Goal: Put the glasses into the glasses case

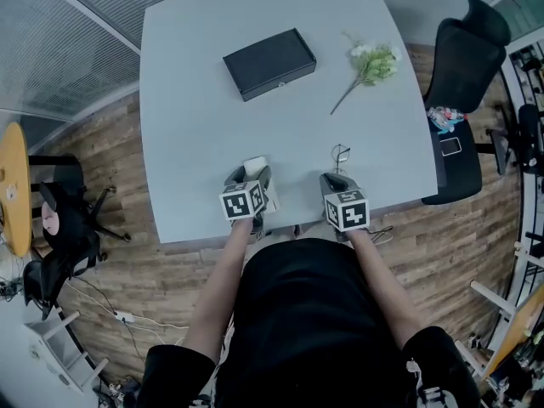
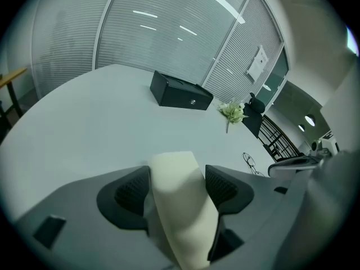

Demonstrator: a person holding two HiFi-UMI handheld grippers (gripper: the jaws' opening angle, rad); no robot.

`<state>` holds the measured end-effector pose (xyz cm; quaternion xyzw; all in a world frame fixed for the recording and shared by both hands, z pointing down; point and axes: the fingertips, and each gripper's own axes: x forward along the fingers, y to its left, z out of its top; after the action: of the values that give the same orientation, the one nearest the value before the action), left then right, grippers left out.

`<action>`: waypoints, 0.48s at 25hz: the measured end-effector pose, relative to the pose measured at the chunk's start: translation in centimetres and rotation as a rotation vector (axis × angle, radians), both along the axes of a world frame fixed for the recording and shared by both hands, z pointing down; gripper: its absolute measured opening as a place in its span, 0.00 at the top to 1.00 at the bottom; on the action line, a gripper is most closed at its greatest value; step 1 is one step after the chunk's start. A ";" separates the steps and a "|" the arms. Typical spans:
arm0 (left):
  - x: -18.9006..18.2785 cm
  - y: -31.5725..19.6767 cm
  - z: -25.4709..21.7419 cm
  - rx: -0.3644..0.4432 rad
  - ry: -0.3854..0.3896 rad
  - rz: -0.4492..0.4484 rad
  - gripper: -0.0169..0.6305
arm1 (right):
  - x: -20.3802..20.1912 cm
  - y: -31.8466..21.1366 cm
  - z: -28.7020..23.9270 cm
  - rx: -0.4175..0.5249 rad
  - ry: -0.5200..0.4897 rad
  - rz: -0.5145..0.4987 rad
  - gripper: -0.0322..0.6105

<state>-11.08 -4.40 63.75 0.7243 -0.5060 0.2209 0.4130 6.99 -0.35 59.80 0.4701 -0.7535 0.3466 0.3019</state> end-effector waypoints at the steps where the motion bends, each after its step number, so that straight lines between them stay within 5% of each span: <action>1: -0.1 0.0 -0.1 0.004 -0.006 0.002 0.51 | 0.0 0.0 0.0 -0.002 -0.001 0.002 0.90; 12: -0.6 -0.1 -0.8 0.030 -0.081 0.025 0.51 | -0.4 0.2 0.1 -0.011 -0.006 0.005 0.90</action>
<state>-11.70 -4.49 62.98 0.7270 -0.5166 0.2476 0.3785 6.58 -0.16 59.88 0.4692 -0.7513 0.3527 0.3015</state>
